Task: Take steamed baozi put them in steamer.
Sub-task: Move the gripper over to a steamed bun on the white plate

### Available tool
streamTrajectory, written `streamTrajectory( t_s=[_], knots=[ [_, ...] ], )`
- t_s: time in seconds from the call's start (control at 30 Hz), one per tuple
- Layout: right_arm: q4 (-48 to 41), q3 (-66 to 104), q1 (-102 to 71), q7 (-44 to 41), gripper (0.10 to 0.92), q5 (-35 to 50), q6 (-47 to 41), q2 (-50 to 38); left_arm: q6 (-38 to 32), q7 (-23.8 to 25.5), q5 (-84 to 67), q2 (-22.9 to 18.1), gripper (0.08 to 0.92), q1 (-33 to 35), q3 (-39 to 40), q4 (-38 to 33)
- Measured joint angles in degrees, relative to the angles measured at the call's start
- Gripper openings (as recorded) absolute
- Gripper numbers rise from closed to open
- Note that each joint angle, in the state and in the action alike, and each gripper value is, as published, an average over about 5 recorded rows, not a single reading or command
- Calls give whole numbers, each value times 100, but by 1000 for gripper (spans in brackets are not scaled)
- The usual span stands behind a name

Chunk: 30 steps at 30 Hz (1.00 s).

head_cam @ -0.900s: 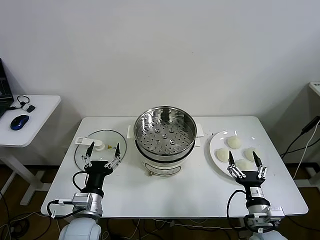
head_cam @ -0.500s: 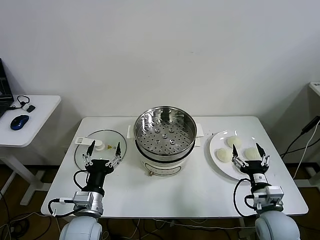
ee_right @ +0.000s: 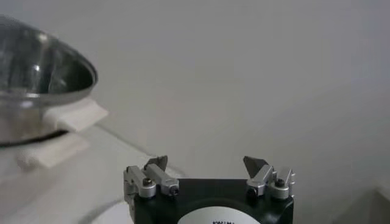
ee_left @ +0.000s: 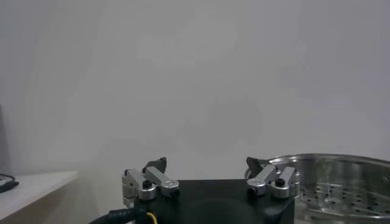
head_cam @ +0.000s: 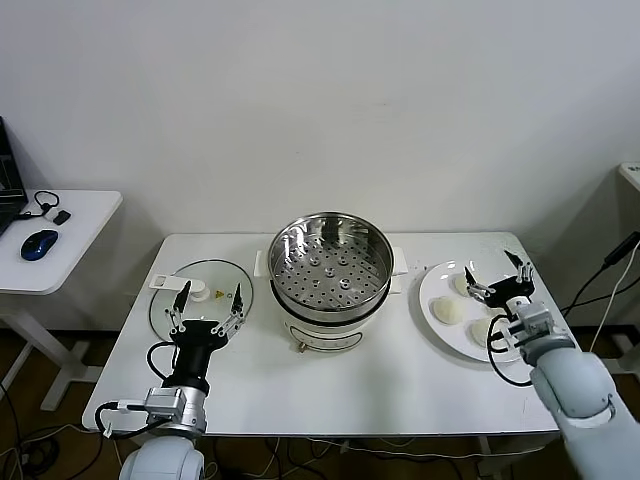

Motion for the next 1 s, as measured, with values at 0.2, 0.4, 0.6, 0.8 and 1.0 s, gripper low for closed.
streamTrajectory(
  t_s=[0.2,0.4,0.6,0.8,1.0],
  knots=[
    [-586,-764,893,-678,823,-51,-143,-914,-85,18,-47,6,823,62,-27,20],
    [-1234,-2106,2197,-1486,823,-23,-116,-1714,-142,24,-92,14,823,87,-26,49],
    [-1914,-4169,4065,-2266,823,207,32,-2180,-190,38,-171,40,823,110,-77,88],
    [-2672,-6470,6158,-3013,823,559,301,-2253,-244,90,-269,46,823,143,-126,138],
    [-3522,-8626,7924,-3792,823,931,723,-1994,-268,158,-394,66,823,153,-164,156]
  ],
)
